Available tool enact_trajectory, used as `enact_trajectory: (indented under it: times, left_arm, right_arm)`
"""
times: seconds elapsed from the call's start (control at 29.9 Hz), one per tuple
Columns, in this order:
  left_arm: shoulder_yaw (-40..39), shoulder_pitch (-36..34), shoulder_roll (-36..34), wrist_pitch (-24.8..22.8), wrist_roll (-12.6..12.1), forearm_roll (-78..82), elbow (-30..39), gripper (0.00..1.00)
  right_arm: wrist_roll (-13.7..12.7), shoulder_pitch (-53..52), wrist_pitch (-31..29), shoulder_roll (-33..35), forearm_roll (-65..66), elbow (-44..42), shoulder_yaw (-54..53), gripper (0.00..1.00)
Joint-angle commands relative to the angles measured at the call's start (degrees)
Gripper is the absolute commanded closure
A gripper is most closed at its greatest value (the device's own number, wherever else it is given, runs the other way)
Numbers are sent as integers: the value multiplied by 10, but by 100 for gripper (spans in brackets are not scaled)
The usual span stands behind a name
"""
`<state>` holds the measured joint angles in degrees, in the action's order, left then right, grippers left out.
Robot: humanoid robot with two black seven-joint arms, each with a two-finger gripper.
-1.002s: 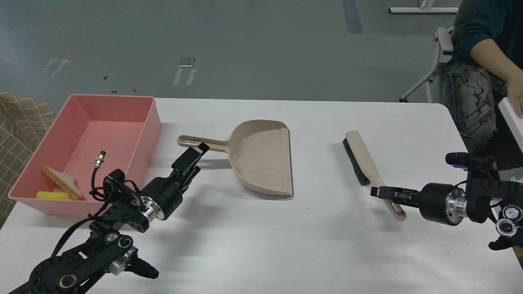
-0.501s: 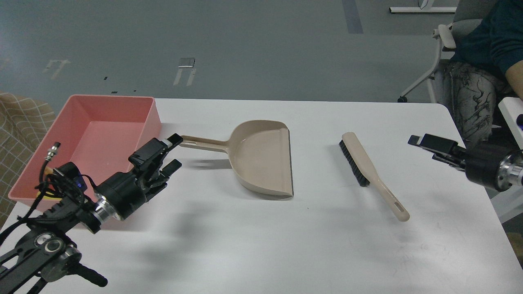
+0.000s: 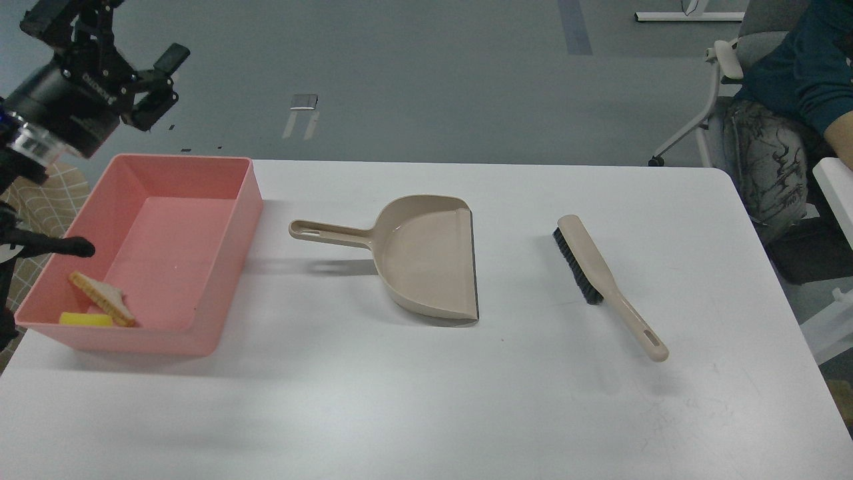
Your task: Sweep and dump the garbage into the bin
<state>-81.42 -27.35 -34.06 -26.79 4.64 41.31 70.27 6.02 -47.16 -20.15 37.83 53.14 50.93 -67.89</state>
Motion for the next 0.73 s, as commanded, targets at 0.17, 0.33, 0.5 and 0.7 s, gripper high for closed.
enact_trajectory:
  times: [0.17, 0.33, 0.5, 0.7]
  left_arm:
    - [92, -216, 101, 37, 8, -20, -281, 2]
    - [93, -243, 168, 42, 10, -60, -356, 2]
    - [92, -243, 206, 44, 20, -63, -356, 2]
    - [93, -238, 232, 83, 122, -62, -352, 2]
  right_arm:
    - [86, -88, 22, -123, -1, -107, -1, 0]
    - [113, -108, 65, -210, -8, -153, -5, 0]
    - [111, -106, 105, -267, -12, -155, -13, 0]
    - [114, -100, 114, -293, -101, -154, -26, 0]
